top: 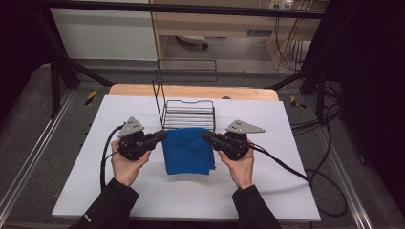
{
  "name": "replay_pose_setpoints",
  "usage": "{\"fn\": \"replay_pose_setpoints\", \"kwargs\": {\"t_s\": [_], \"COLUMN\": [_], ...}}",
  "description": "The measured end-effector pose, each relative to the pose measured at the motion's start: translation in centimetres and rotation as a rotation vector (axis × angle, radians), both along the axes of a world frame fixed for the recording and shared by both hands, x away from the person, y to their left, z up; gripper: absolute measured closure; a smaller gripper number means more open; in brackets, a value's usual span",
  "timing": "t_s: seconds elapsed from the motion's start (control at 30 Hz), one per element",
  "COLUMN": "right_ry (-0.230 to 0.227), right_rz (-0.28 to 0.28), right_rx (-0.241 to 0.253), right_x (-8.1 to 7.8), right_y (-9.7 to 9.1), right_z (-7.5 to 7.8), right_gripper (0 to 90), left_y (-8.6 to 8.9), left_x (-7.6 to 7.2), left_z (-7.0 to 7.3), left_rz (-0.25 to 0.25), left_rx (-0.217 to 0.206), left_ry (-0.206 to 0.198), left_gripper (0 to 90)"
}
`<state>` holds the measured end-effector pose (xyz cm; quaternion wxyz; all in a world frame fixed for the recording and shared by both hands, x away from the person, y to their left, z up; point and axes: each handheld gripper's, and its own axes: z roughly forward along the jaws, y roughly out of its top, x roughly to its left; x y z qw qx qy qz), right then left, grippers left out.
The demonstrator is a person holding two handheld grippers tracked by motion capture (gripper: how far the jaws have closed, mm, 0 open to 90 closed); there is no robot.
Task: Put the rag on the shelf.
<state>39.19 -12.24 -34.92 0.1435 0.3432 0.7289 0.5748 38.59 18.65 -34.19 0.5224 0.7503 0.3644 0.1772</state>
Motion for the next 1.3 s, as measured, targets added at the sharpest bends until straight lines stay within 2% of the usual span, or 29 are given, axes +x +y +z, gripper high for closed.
{"fn": "replay_pose_setpoints", "kwargs": {"t_s": [0.3, 0.83, 1.3], "right_ry": [-0.045, -0.135, -0.172], "right_rz": [-0.010, -0.028, -0.047], "right_rx": [0.017, 0.054, 0.069], "right_x": [-0.2, -0.1, 0.5], "right_y": [-0.1, -0.1, -0.1], "right_z": [1.6, 5.5, 7.5], "right_gripper": [84.7, 84.7, 84.7], "left_y": [0.0, 0.1, 0.1], "left_x": [0.1, 0.5, 1.2], "left_z": [1.1, 4.7, 6.6], "left_rz": [0.000, 0.010, 0.020], "left_rx": [-0.016, -0.070, -0.116], "left_ry": [-0.031, -0.107, -0.145], "left_gripper": [86.4, 86.4, 86.5]}}
